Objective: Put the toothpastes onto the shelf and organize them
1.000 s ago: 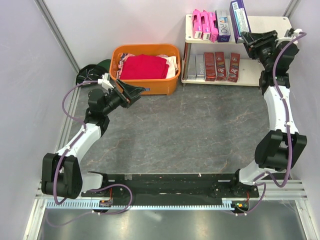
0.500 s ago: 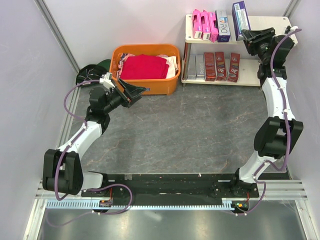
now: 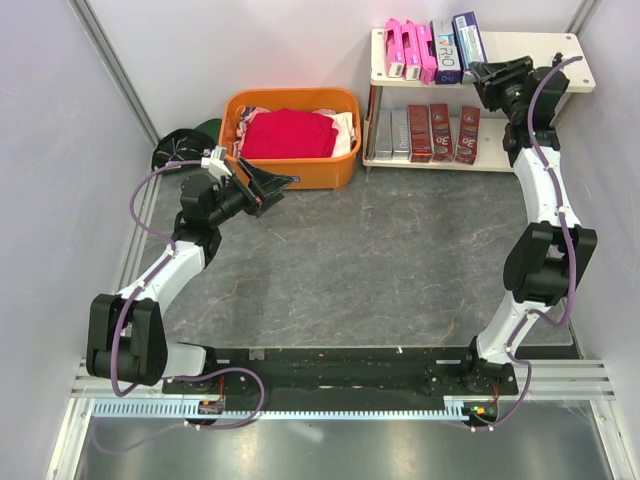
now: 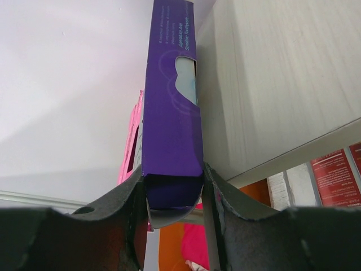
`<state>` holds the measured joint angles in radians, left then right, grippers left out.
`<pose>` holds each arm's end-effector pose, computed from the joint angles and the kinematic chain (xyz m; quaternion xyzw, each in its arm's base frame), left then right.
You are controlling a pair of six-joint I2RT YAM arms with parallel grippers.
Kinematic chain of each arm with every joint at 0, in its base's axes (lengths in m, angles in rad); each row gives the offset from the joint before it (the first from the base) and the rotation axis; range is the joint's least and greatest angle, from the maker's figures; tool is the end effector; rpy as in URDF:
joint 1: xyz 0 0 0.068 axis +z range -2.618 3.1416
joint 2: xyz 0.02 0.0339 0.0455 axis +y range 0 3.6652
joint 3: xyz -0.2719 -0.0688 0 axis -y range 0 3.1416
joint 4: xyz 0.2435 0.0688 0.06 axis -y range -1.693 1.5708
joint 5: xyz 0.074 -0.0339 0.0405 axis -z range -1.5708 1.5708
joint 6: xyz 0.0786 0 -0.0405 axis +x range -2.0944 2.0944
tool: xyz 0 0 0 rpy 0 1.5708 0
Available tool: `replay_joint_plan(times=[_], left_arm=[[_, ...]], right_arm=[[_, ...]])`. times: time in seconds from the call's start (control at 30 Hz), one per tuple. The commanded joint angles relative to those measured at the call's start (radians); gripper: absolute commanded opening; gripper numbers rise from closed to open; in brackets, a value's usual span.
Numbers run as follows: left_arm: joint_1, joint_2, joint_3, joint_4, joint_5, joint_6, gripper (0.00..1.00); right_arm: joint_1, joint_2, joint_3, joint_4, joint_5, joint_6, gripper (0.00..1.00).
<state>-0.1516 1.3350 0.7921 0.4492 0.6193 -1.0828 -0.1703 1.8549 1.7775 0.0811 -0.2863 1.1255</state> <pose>0.3226 -0.0954 0.2905 -0.1329 0.7214 -0.5549 0.3925 0.4897 -0.0617 0.4160 0.3410 0.6180 0.4117 0.5764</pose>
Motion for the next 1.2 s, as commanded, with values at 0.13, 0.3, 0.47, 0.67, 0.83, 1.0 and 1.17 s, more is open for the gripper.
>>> replay_joint_plan(times=[0.13, 0.3, 0.47, 0.67, 0.83, 1.0, 1.17], left_arm=[[0.004, -0.01, 0.029, 0.006, 0.025, 0.04, 1.0], [0.004, -0.014, 0.019, 0.006, 0.028, 0.037, 1.0], [0.004, -0.013, 0.009, 0.008, 0.03, 0.037, 1.0], [0.004, -0.003, 0.002, 0.016, 0.034, 0.032, 1.0], [0.004, 0.0, 0.002, 0.016, 0.039, 0.029, 1.0], [0.004, -0.003, -0.001, 0.014, 0.042, 0.027, 1.0], [0.004, -0.002, -0.002, 0.014, 0.049, 0.034, 1.0]], right_arm=[[0.006, 0.015, 0.057, 0.02, 0.036, -0.027, 0.7], [0.006, -0.017, 0.063, -0.052, 0.081, -0.11, 0.98], [0.014, -0.049, 0.146, -0.193, 0.179, -0.246, 0.98], [0.048, -0.06, 0.201, -0.25, 0.2, -0.395, 0.98], [0.057, -0.051, 0.22, -0.257, 0.168, -0.415, 0.98], [0.061, -0.051, 0.234, -0.279, 0.188, -0.426, 0.98], [0.063, -0.086, 0.214, -0.29, 0.254, -0.428, 0.98]])
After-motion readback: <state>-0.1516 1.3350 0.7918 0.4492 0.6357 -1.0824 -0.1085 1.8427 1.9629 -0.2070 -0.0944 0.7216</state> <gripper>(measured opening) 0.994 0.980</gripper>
